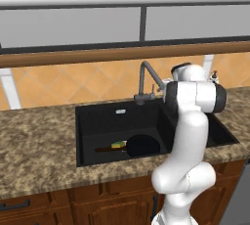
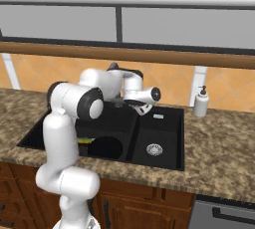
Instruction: Pick the pan and sponge and place them into the sink. Then turn on the water.
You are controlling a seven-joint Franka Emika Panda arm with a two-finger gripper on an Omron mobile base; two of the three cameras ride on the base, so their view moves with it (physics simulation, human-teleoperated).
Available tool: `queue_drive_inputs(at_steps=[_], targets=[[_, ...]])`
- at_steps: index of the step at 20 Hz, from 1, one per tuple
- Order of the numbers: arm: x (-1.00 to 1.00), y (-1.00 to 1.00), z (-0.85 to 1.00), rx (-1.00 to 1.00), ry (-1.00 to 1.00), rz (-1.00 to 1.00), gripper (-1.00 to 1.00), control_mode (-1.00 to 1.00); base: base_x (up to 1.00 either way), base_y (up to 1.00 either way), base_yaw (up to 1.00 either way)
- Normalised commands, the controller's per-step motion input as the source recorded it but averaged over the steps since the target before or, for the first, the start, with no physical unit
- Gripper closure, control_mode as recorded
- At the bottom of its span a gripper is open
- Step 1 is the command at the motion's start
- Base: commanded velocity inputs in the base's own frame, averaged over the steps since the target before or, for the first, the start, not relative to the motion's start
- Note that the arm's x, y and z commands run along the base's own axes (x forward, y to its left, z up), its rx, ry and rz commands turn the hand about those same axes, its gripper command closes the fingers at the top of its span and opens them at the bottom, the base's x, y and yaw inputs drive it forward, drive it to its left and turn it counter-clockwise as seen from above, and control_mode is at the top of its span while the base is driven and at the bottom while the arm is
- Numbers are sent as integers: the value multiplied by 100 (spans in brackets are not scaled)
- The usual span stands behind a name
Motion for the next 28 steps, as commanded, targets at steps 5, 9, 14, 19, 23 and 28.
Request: queue_drive_inputs(at_steps=[5,9,14,19,23,28], targets=[[26,0,-20,0,-1,0,-100,-100,0,0,0],[21,5,-22,0,0,0,-100,-100,0,0,0],[22,2,-18,0,-1,0,-100,-100,0,0,0],[18,0,-7,0,-6,0,-100,-100,0,0,0],[22,0,-11,0,-3,0,-100,-100,0,0,0],[19,6,-6,0,0,0,-100,-100,0,0,0]])
